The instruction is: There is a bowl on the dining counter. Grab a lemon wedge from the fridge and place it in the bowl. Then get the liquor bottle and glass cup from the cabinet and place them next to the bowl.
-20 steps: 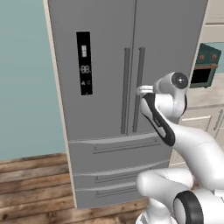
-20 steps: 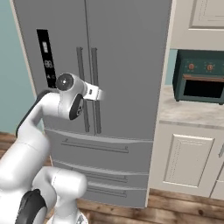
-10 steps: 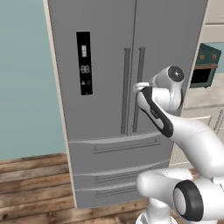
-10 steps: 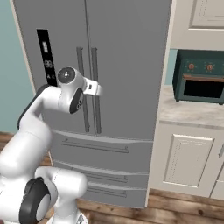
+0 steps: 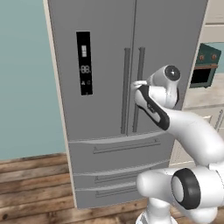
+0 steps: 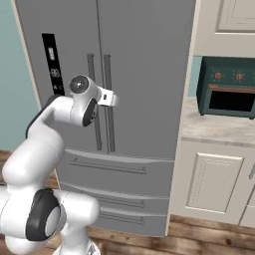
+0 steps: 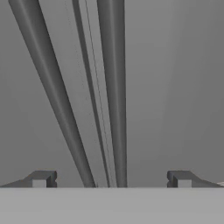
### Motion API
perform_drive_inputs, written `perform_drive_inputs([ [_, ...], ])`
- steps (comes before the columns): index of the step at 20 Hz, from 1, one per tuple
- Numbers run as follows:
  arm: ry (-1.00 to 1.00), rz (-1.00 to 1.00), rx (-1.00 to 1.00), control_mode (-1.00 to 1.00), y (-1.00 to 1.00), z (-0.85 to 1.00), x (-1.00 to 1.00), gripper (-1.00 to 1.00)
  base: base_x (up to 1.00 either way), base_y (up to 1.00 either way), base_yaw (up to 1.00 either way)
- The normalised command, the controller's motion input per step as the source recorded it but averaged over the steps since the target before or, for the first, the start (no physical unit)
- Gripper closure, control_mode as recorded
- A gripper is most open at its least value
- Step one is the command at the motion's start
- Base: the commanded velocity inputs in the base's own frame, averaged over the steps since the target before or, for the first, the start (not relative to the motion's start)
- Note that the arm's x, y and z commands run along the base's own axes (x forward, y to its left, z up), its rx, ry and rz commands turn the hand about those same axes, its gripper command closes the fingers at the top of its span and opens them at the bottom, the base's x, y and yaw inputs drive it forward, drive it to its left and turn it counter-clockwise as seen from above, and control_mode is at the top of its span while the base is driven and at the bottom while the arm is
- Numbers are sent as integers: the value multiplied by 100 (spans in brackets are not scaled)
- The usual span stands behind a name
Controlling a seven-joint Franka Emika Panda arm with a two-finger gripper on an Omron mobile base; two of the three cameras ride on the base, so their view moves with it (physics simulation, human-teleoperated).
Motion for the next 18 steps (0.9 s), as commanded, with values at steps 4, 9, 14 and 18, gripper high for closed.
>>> perform_drive_inputs([
  [4, -3, 0, 0, -100, 0, -10, 36, -100, 0, 0, 0],
  [9, -8, 1, 0, -100, 0, -16, 40, -100, 0, 0, 0],
  [14, -8, 0, 0, -100, 0, -17, 40, -100, 0, 0, 0],
  [18, -6, 0, 0, -100, 0, -18, 46, -100, 0, 0, 0],
])
